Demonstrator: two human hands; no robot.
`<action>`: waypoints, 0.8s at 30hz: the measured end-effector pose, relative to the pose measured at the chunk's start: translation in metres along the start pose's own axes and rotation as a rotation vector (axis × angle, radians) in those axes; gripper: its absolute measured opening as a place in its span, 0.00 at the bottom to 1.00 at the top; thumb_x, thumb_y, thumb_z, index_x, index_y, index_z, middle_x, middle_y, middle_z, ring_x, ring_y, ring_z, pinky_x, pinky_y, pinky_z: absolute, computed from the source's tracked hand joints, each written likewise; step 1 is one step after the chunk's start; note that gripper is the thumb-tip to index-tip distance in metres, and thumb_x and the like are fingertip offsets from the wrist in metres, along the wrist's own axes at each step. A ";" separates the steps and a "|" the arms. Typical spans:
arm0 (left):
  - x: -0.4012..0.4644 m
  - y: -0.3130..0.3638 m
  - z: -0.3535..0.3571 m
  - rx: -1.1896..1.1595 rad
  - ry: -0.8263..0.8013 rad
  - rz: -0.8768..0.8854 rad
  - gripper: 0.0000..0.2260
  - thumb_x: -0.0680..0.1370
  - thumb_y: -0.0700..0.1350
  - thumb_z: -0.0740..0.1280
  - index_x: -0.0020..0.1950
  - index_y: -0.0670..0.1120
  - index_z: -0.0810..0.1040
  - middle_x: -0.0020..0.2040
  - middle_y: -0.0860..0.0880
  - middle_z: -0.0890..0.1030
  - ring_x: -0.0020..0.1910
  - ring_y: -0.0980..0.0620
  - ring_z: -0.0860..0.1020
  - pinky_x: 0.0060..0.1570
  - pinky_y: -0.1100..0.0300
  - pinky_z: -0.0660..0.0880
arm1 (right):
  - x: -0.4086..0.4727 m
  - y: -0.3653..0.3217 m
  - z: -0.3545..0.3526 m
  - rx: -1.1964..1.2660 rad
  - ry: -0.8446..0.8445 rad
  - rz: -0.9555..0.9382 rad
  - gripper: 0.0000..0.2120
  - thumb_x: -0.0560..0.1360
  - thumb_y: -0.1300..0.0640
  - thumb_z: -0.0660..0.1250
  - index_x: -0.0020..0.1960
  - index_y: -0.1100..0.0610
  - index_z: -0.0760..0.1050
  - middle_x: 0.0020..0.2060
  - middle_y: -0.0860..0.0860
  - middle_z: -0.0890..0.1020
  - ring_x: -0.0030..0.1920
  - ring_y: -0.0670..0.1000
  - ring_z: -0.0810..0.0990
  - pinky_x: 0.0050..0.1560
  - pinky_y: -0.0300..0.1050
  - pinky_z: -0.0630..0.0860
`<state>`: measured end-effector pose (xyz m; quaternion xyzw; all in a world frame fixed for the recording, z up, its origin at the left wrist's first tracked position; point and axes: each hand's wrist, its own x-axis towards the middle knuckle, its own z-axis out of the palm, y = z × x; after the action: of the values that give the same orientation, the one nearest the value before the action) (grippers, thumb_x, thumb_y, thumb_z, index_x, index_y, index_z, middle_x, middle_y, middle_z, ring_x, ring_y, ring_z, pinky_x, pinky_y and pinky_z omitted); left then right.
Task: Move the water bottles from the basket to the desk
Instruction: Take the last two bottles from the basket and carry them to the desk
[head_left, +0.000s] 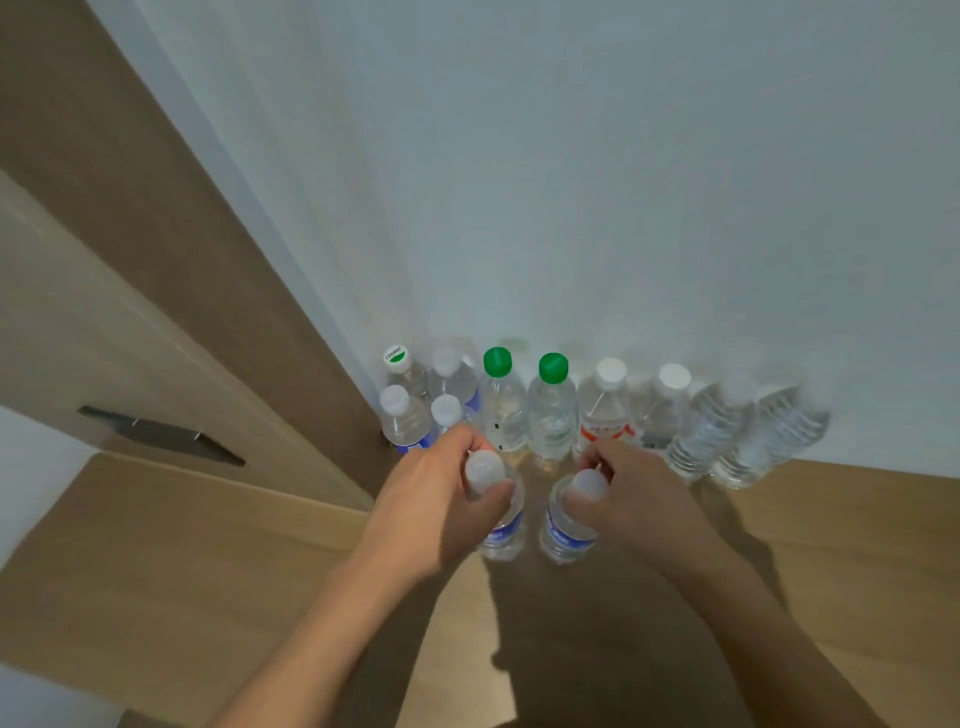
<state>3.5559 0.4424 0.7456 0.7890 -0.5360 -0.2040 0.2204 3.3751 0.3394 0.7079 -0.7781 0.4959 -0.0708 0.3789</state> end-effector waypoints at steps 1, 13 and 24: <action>0.012 -0.002 0.007 0.015 0.000 -0.010 0.10 0.72 0.55 0.68 0.44 0.55 0.69 0.36 0.55 0.78 0.37 0.53 0.77 0.35 0.56 0.72 | 0.008 0.000 0.000 -0.007 -0.003 -0.008 0.10 0.69 0.47 0.71 0.45 0.49 0.73 0.39 0.45 0.78 0.38 0.43 0.76 0.34 0.37 0.70; 0.097 -0.008 0.041 0.083 -0.020 0.000 0.10 0.76 0.51 0.64 0.51 0.47 0.68 0.43 0.43 0.80 0.45 0.38 0.78 0.42 0.47 0.75 | 0.077 -0.011 0.000 -0.146 0.073 -0.070 0.08 0.75 0.49 0.66 0.51 0.51 0.71 0.44 0.47 0.77 0.44 0.52 0.76 0.42 0.45 0.65; 0.097 -0.012 0.055 0.026 -0.036 0.001 0.09 0.79 0.49 0.63 0.53 0.48 0.64 0.41 0.44 0.79 0.40 0.42 0.78 0.39 0.51 0.74 | 0.067 0.003 0.011 -0.099 0.102 -0.149 0.14 0.77 0.50 0.67 0.59 0.53 0.70 0.54 0.52 0.76 0.50 0.54 0.77 0.51 0.50 0.74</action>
<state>3.5676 0.3485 0.6850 0.7878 -0.5427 -0.2112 0.2006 3.4118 0.2893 0.6800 -0.8260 0.4581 -0.1137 0.3082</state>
